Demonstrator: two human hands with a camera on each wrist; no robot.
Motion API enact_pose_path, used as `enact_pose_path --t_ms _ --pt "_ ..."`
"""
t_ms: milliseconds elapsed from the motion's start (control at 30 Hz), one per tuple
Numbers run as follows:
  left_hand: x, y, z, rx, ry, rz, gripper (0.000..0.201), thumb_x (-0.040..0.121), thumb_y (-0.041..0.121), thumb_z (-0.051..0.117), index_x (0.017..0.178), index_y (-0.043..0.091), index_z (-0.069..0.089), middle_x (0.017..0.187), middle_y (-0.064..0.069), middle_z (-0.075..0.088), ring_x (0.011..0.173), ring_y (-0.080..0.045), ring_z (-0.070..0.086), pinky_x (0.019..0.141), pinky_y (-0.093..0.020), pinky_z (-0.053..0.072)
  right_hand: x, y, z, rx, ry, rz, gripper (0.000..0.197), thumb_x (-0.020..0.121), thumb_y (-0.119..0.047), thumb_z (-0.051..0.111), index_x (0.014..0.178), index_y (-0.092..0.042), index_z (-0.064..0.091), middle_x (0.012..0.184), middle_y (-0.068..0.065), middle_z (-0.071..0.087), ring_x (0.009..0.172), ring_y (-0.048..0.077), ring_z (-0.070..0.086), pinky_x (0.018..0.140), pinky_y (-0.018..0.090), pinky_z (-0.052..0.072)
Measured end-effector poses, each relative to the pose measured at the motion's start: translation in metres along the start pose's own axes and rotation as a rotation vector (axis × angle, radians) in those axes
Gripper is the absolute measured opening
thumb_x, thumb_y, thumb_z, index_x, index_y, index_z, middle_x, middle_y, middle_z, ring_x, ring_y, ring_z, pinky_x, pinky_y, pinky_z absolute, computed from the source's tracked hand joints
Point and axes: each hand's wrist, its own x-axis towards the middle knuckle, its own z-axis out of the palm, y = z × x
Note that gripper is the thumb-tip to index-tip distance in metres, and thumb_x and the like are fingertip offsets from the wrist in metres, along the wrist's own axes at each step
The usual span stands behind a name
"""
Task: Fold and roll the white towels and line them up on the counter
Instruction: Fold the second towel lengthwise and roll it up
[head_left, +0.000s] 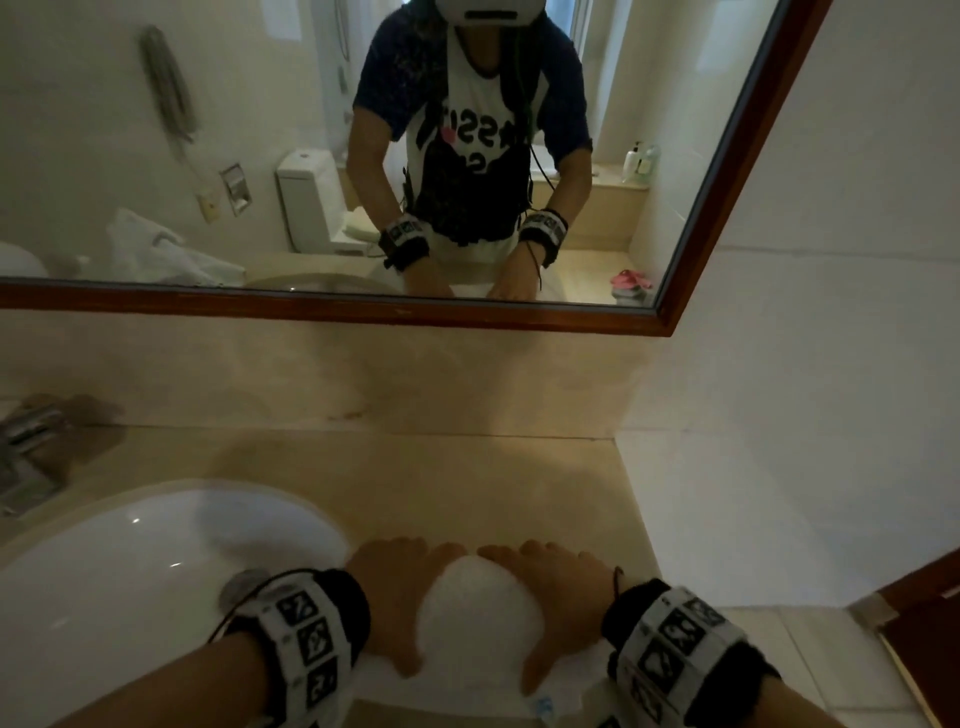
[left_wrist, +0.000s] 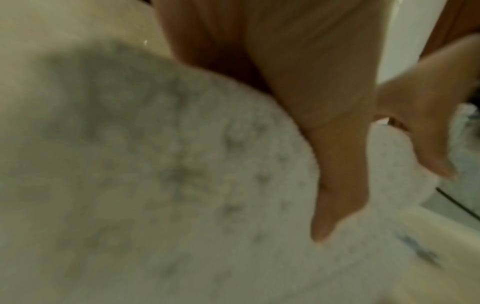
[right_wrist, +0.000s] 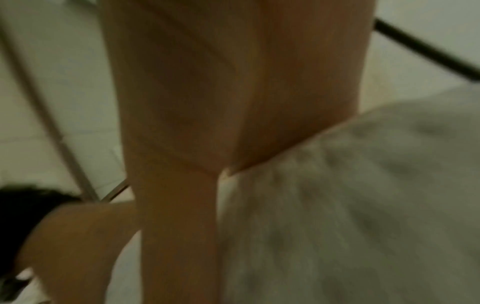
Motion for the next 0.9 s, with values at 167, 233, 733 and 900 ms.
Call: enact_pose_path --t_ms 167,233,733,900 --pt "-0.011 0.004 0.022 0.141 0.221 -0.039 0.097 0.074 0.045 0.069 0.147 0.027 0.007 0.13 -0.006 0.04 0.116 -0.026 0.042 0.097 -0.036 0.034 0.005 -0.01 -0.002 -0.017 0.013 0.006 0.096 0.068 -0.042 0.079 0.144 -0.034 0.02 0.131 0.006 0.046 0.122 0.03 0.046 0.104 0.042 0.036" --pt "-0.018 0.007 0.023 0.119 0.25 -0.062 0.098 0.076 0.043 0.068 0.149 0.025 0.005 0.132 -0.007 0.04 0.118 -0.027 0.042 0.098 -0.037 0.033 0.001 -0.016 -0.003 -0.109 0.058 0.0 0.093 0.069 -0.04 0.077 0.143 -0.031 0.021 0.128 0.008 0.048 0.118 0.031 0.047 0.1 0.04 0.035" --pt "-0.183 -0.122 0.005 -0.115 0.747 -0.538 0.105 0.067 0.052 0.068 0.148 0.029 0.005 0.131 -0.002 0.045 0.118 -0.024 0.047 0.096 -0.034 0.04 0.037 -0.231 -0.147 -0.659 0.41 -0.288 0.083 0.074 -0.037 0.074 0.141 -0.027 0.026 0.133 0.006 0.045 0.12 0.028 0.048 0.101 0.043 0.037" --pt "-0.251 -0.228 0.039 -0.135 0.786 -0.672 0.099 0.071 0.052 0.064 0.148 0.031 0.006 0.139 0.0 0.041 0.124 -0.019 0.045 0.1 -0.03 0.04 0.106 -0.353 -0.16 -0.673 0.405 -0.38 0.09 0.071 -0.036 0.076 0.143 -0.027 0.023 0.136 0.007 0.044 0.122 0.029 0.046 0.101 0.042 0.036"
